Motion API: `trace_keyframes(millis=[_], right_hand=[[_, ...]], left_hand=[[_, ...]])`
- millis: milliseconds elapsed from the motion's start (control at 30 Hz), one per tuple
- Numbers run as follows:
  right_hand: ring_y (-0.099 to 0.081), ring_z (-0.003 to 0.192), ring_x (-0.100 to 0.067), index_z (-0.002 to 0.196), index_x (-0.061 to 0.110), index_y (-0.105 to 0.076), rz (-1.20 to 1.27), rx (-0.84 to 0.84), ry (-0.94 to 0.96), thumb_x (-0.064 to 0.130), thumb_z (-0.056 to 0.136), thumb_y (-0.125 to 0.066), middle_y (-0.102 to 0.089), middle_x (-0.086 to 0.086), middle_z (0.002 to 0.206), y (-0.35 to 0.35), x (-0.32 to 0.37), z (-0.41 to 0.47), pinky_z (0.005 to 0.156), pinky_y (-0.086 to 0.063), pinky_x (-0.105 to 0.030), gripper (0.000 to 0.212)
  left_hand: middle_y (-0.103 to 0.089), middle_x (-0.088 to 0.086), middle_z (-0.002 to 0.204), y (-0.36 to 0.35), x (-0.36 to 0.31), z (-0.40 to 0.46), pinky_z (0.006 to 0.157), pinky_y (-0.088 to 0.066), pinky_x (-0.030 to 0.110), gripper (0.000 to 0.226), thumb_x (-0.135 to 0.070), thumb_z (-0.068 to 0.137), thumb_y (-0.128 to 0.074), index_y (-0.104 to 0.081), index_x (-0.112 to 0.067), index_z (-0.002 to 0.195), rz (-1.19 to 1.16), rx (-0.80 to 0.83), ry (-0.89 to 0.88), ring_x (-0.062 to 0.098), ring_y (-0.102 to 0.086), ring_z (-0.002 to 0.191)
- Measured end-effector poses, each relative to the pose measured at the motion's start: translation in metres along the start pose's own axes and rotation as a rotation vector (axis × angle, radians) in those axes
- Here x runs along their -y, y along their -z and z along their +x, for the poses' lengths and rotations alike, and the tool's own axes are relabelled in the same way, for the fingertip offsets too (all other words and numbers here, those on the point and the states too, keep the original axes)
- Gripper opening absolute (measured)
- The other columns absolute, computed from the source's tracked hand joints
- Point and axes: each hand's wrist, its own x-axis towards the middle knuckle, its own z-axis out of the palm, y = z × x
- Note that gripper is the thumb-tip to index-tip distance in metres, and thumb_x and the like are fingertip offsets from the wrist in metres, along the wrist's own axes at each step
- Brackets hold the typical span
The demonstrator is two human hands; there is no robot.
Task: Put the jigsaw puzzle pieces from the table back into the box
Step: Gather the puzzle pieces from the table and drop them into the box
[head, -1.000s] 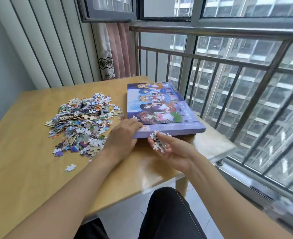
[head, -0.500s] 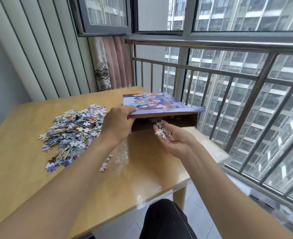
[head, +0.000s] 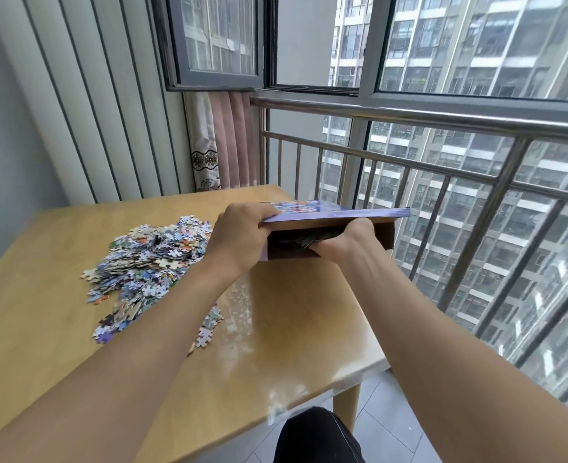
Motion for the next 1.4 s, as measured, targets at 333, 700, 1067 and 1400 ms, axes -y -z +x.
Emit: trace_keyframes(millis=[333, 700, 1067, 1400], right_hand=[[-0.066, 0.11, -0.042, 0.131, 0.008, -0.058, 0.078, 0.318, 0.14, 0.06, 0.09, -0.031, -0.066, -0.022, 0.125, -0.004, 0.005, 0.002, 0.094, -0.052, -0.056, 0.072], [-0.054, 0.062, -0.011, 0.074, 0.024, -0.067, -1.656, 0.396, 1.092, 0.029, 0.096, -0.055, -0.063, 0.011, 0.067, 0.043, -0.017, -0.021, 0.06, -0.044, -0.034, 0.026], [-0.055, 0.119, -0.013, 0.135, 0.049, -0.048, -2.063, 0.393, 0.705, 0.104, 0.059, -0.031, -0.058, 0.012, 0.128, 0.006, 0.017, 0.032, 0.108, -0.041, -0.036, 0.096], [-0.052, 0.12, -0.013, 0.14, 0.04, -0.054, -2.326, 0.598, 0.66, 0.053, 0.103, -0.042, -0.058, 0.01, 0.136, 0.009, 0.008, 0.028, 0.107, -0.037, -0.027, 0.041]], left_hand=[[-0.062, 0.003, 0.069, 0.018, 0.004, 0.007, 0.065, -0.046, 0.037, 0.025, -0.016, 0.082, -0.05, -0.073, -0.025, 0.08, -0.158, -0.046, 0.033, 0.03, -0.057, 0.073], [-0.064, -0.003, 0.07, 0.02, 0.009, 0.003, 0.066, -0.051, 0.04, 0.021, -0.013, 0.084, -0.057, -0.075, -0.024, 0.085, -0.113, -0.061, 0.006, 0.027, -0.059, 0.072], [-0.058, -0.011, 0.063, 0.024, 0.001, 0.0, 0.06, -0.039, 0.031, 0.024, -0.018, 0.082, -0.052, -0.072, -0.03, 0.078, -0.145, -0.06, -0.012, 0.019, -0.052, 0.065], [-0.072, -0.001, 0.078, 0.02, 0.008, -0.004, 0.069, -0.052, 0.041, 0.027, -0.018, 0.083, -0.052, -0.078, -0.021, 0.091, -0.167, -0.066, 0.046, 0.025, -0.065, 0.079]])
